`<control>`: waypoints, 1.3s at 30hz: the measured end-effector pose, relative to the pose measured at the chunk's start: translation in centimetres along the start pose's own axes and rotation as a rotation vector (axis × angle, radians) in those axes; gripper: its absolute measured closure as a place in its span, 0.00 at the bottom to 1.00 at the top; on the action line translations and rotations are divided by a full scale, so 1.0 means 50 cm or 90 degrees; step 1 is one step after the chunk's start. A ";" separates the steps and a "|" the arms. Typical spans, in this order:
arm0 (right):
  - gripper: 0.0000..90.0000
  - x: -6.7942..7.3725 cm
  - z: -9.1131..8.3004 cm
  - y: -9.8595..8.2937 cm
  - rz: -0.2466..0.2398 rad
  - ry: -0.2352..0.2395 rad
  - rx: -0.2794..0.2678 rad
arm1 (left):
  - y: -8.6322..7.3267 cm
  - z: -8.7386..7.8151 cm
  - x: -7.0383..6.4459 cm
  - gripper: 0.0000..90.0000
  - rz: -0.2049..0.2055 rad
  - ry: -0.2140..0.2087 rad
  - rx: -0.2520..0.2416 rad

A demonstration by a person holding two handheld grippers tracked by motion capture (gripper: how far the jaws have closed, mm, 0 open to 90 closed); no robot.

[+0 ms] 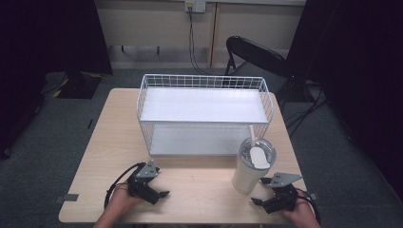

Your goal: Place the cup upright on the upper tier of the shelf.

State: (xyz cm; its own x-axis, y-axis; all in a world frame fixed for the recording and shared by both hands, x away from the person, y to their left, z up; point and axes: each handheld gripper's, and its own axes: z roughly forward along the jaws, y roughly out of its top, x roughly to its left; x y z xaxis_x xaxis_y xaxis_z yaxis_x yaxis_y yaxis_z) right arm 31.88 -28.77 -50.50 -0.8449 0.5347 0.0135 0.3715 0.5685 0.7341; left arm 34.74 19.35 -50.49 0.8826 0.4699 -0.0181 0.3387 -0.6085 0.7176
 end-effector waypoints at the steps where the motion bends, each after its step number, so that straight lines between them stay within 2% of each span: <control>1: 0.15 0.000 0.000 0.000 0.000 0.000 0.000 | 0.000 0.000 0.000 0.04 -0.001 0.000 -0.001; 15: 0.15 -0.001 0.000 0.002 0.004 -0.005 0.007 | 0.000 0.000 0.000 0.04 -0.001 0.001 0.000; 17: 0.17 -0.003 -0.003 0.009 0.022 -0.014 0.023 | 0.000 0.000 0.000 0.04 0.000 0.000 -0.002; 19: 0.17 -0.003 -0.004 0.010 0.023 -0.017 0.025 | 0.000 0.000 0.000 0.04 -0.001 0.001 0.000; 23: 0.17 -0.001 -0.013 0.016 0.017 -0.024 0.023 | 0.000 0.000 0.000 0.04 0.000 0.000 -0.002; 25: 0.17 -0.001 -0.022 0.022 0.024 -0.015 0.007 | 0.000 0.000 0.000 0.04 0.000 0.000 -0.002; 30: 0.17 0.000 -0.039 0.041 0.021 -0.013 -0.006 | 0.000 0.000 0.000 0.04 0.000 0.000 -0.002; 39: 0.16 0.000 -0.049 0.064 0.006 -0.010 -0.008 | 0.000 0.000 -0.001 0.04 -0.001 0.002 -0.003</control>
State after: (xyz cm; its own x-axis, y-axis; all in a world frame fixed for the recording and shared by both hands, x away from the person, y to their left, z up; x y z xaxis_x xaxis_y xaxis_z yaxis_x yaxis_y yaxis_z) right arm 32.12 -28.47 -46.48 -0.8352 0.5499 0.0102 0.3747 0.5553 0.7424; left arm 34.71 19.32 -50.50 0.8813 0.4723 -0.0170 0.3383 -0.6054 0.7204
